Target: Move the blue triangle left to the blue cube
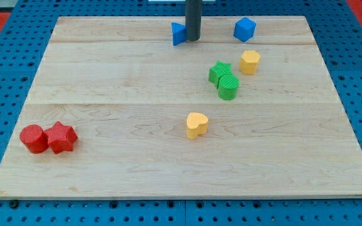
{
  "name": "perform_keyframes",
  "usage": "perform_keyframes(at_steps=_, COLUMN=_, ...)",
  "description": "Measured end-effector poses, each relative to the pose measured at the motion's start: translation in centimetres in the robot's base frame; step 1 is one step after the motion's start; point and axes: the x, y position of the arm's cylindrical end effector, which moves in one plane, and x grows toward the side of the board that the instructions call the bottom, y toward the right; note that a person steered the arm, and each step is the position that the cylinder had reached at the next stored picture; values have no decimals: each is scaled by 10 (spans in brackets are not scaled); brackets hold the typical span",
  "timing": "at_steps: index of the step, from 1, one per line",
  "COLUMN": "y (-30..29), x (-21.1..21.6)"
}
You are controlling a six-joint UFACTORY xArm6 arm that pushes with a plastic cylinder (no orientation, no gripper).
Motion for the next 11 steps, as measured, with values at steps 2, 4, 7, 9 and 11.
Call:
perform_keyframes(at_steps=2, y=-88, x=34)
perform_keyframes(at_steps=4, y=-140, x=-25)
perform_keyframes(at_steps=7, y=-89, x=-15)
perform_keyframes(at_steps=9, y=-13, x=-29)
perform_keyframes(at_steps=11, y=43, x=-13)
